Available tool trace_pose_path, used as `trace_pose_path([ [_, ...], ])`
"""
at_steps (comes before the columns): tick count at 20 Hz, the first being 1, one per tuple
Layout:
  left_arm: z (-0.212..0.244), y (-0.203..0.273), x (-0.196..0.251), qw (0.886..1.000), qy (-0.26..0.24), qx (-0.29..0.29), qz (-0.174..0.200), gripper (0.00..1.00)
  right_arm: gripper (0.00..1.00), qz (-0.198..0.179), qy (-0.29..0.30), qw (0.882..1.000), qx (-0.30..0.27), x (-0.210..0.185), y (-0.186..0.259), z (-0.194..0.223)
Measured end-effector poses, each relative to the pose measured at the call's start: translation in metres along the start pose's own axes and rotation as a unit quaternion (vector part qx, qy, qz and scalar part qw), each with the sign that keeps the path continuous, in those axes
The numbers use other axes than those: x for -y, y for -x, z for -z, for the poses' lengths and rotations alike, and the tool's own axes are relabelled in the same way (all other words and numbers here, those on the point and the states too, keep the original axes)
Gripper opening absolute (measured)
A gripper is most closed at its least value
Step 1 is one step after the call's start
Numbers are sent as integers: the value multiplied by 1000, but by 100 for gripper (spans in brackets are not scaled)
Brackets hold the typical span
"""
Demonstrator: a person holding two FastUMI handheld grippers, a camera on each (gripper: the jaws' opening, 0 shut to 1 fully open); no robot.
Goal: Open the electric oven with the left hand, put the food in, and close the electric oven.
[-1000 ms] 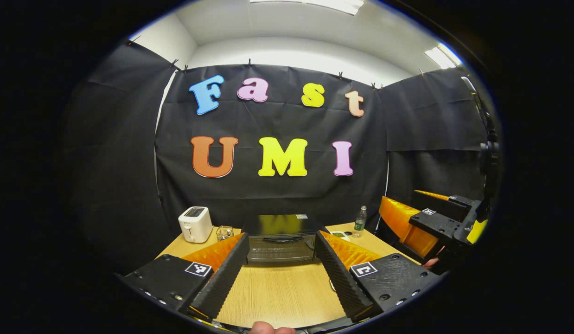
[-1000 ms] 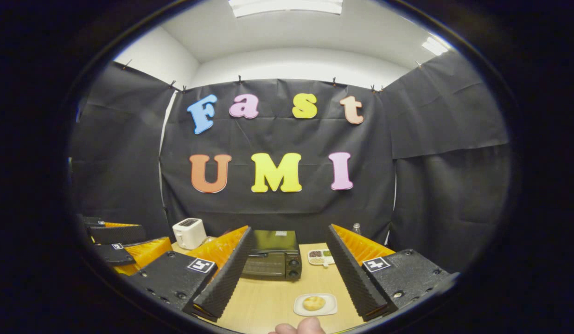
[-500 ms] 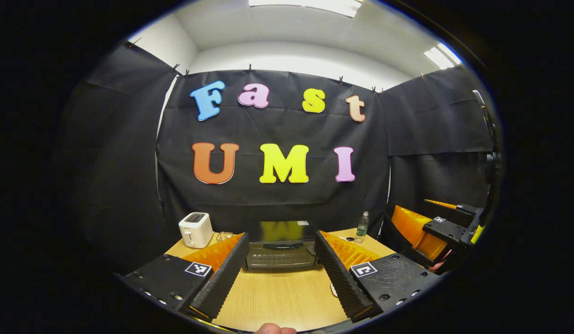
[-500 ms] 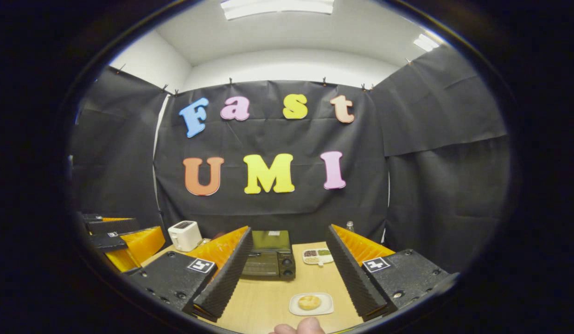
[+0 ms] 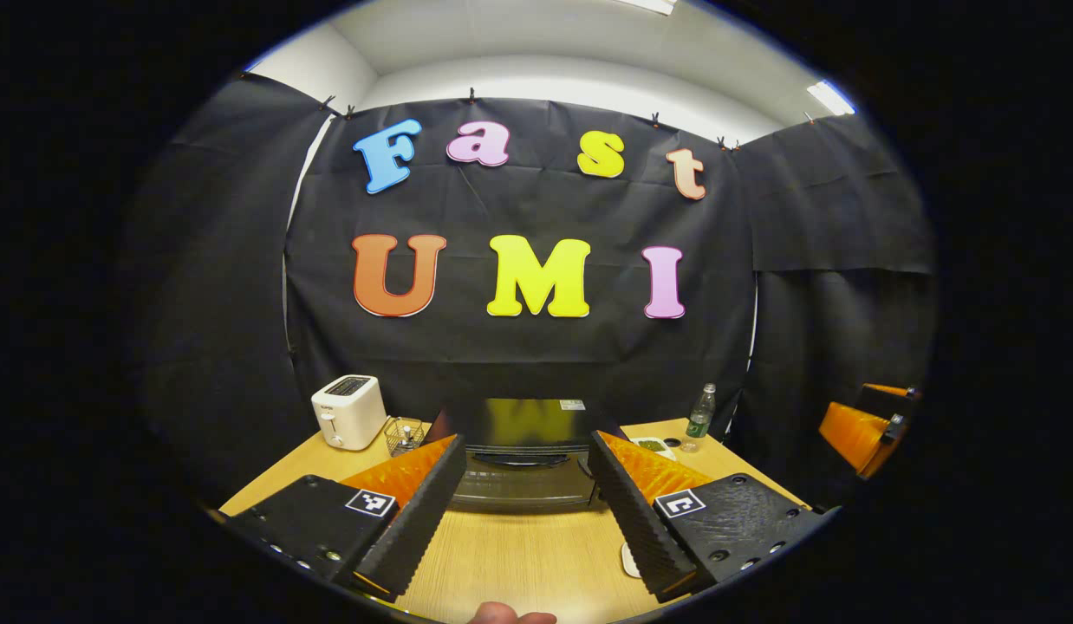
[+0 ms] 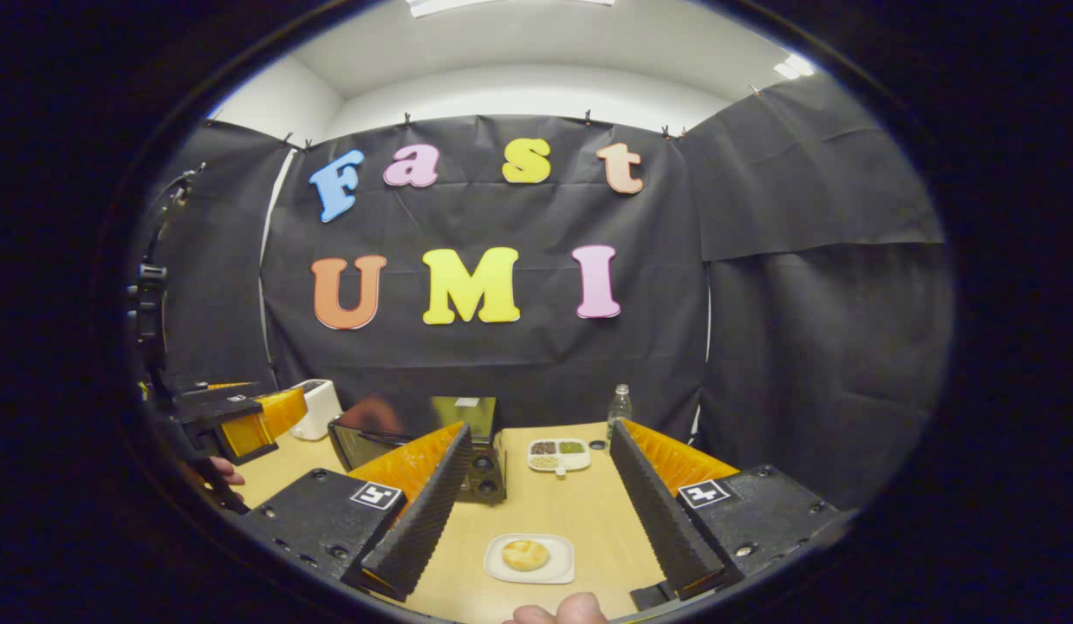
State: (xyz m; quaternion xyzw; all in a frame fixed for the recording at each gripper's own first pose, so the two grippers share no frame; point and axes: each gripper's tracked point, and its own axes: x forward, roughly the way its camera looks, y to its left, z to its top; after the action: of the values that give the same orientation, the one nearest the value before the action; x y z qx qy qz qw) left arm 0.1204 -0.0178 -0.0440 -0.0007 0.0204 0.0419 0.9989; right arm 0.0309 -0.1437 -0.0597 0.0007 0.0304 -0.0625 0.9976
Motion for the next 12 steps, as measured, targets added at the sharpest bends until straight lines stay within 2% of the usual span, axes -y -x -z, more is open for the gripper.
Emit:
trace_pose_path([
  [7,42,-112,-8,998,-26,-49,-18,93,99,-2,-11,1000,-23,40,-83,18],
  [12,79,-172,-14,996,-25,-85,-27,94,100,-23,-21,997,-65,46,-128,45],
])
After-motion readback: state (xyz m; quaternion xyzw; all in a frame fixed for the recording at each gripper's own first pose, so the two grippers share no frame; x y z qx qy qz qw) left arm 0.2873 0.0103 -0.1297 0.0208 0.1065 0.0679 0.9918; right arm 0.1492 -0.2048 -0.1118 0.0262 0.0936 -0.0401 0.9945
